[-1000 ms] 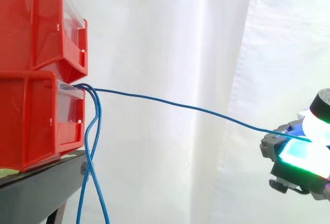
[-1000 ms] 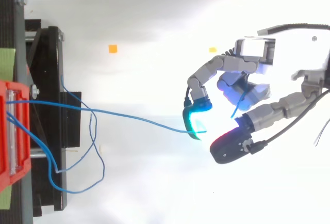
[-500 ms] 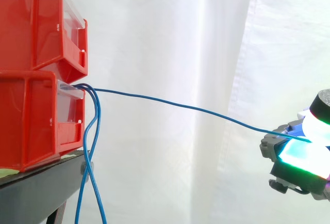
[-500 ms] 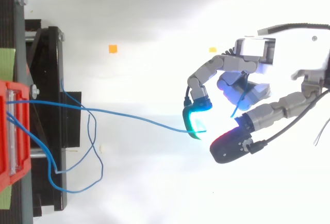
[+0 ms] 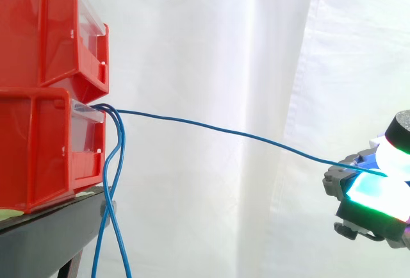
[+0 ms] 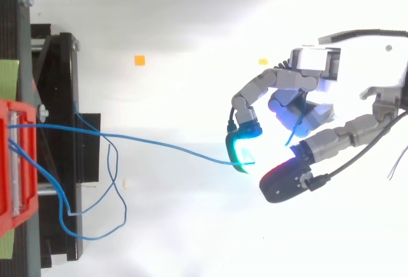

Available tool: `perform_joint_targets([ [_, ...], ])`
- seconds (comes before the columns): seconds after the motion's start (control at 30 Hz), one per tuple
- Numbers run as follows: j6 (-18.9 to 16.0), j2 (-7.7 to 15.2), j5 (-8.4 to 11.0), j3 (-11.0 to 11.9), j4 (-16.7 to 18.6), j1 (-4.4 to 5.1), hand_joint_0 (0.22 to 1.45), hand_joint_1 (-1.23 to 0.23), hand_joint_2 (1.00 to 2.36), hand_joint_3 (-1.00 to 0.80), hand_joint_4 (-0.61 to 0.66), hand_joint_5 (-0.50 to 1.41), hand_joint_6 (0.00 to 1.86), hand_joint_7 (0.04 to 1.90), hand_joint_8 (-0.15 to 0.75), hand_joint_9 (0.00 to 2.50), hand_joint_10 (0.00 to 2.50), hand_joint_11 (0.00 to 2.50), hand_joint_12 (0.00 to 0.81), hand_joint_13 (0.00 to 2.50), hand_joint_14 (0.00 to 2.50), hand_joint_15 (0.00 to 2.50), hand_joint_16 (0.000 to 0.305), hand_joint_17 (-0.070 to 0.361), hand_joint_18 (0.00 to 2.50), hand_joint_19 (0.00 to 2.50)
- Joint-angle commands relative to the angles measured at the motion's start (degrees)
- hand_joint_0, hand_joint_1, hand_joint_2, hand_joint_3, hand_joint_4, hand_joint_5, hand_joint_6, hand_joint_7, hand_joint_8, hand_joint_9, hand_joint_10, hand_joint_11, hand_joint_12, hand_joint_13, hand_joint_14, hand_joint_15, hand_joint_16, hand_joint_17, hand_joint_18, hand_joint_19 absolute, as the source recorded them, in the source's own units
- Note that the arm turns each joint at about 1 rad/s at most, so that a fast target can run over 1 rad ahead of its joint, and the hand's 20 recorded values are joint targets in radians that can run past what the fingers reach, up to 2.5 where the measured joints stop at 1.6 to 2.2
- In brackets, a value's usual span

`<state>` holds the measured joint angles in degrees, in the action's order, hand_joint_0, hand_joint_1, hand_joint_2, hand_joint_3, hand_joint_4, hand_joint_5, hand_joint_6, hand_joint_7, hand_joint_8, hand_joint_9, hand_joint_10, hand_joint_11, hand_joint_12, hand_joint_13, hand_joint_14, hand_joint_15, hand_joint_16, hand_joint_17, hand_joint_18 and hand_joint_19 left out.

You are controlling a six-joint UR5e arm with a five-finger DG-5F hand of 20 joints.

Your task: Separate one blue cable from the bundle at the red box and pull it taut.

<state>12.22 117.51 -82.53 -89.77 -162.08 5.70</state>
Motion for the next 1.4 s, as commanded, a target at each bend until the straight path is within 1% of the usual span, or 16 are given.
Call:
perform_joint_targets([
  [0.0, 0.0, 0.0, 0.00, 0.0, -0.1, 0.01, 0.69, -0.83, 1.02, 0.04, -0.16, -0.13, 0.92, 1.23, 0.336, 0.84, 2.50, 1.53, 0.414, 0.77, 2.50, 1.31, 0.047, 0.106, 1.43, 1.67],
  [0.17, 0.0, 0.0, 0.00, 0.0, 0.0, 0.01, 0.69, -0.83, 1.02, 0.04, -0.17, -0.13, 0.92, 1.23, 0.336, 0.84, 2.50, 1.58, 0.422, 0.78, 2.50, 1.33, 0.047, 0.107, 1.44, 1.66],
  [0.27, 0.0, 0.0, 0.00, 0.0, 0.0, 0.01, 0.69, -0.83, 1.02, 0.04, -0.16, -0.13, 0.92, 1.23, 0.335, 0.84, 2.50, 1.55, 0.421, 0.77, 2.50, 1.33, 0.047, 0.107, 1.43, 1.67],
  [0.63, 0.0, 0.0, 0.00, 0.0, 0.0, 0.01, 0.69, -0.83, 1.02, 0.04, -0.16, -0.13, 0.92, 1.23, 0.331, 0.83, 2.50, 1.58, 0.422, 0.77, 2.50, 1.33, 0.047, 0.106, 1.43, 1.67],
  [0.67, 0.0, 0.0, 0.00, -0.1, 0.0, 0.01, 0.69, -0.83, 1.02, 0.04, -0.16, -0.13, 0.92, 1.23, 0.328, 0.83, 2.50, 1.55, 0.422, 0.77, 2.50, 1.33, 0.047, 0.105, 1.43, 1.66],
  [0.7, 0.0, 0.0, 0.00, -0.1, 0.0, 0.01, 0.69, -0.83, 1.02, 0.04, -0.16, -0.13, 0.92, 1.23, 0.334, 0.83, 2.50, 1.55, 0.420, 0.77, 2.50, 1.30, 0.047, 0.106, 1.43, 1.66],
  [0.73, 0.0, 0.0, 0.00, -0.1, 0.0, 0.01, 0.69, -0.83, 1.02, 0.04, -0.16, -0.13, 0.92, 1.23, 0.329, 0.83, 2.50, 1.55, 0.422, 0.77, 2.50, 1.33, 0.047, 0.105, 1.43, 1.66],
  [0.77, 0.0, 0.0, 0.00, -0.1, 0.0, 0.01, 0.69, -0.83, 1.02, 0.04, -0.16, -0.13, 0.92, 1.22, 0.330, 0.83, 2.50, 1.58, 0.422, 0.77, 2.50, 1.33, 0.047, 0.107, 1.43, 1.66],
  [0.93, 0.0, 0.0, 0.00, 0.0, 0.0, 0.01, 0.69, -0.83, 1.02, 0.04, -0.16, -0.13, 0.92, 1.23, 0.333, 0.84, 2.50, 1.53, 0.415, 0.77, 2.50, 1.31, 0.046, 0.104, 1.43, 1.66],
  [1.03, 0.0, 0.0, 0.00, 0.0, 0.0, 0.01, 0.69, -0.83, 1.02, 0.04, -0.16, -0.13, 0.92, 1.23, 0.340, 0.84, 2.50, 1.57, 0.423, 0.78, 2.50, 1.32, 0.047, 0.106, 1.43, 1.66],
  [1.37, 0.0, 0.0, 0.00, -0.1, 0.0, 0.01, 0.69, -0.83, 1.02, 0.04, -0.16, -0.13, 0.92, 1.23, 0.332, 0.85, 2.50, 1.55, 0.414, 0.78, 2.50, 1.33, 0.047, 0.105, 1.43, 1.67],
])
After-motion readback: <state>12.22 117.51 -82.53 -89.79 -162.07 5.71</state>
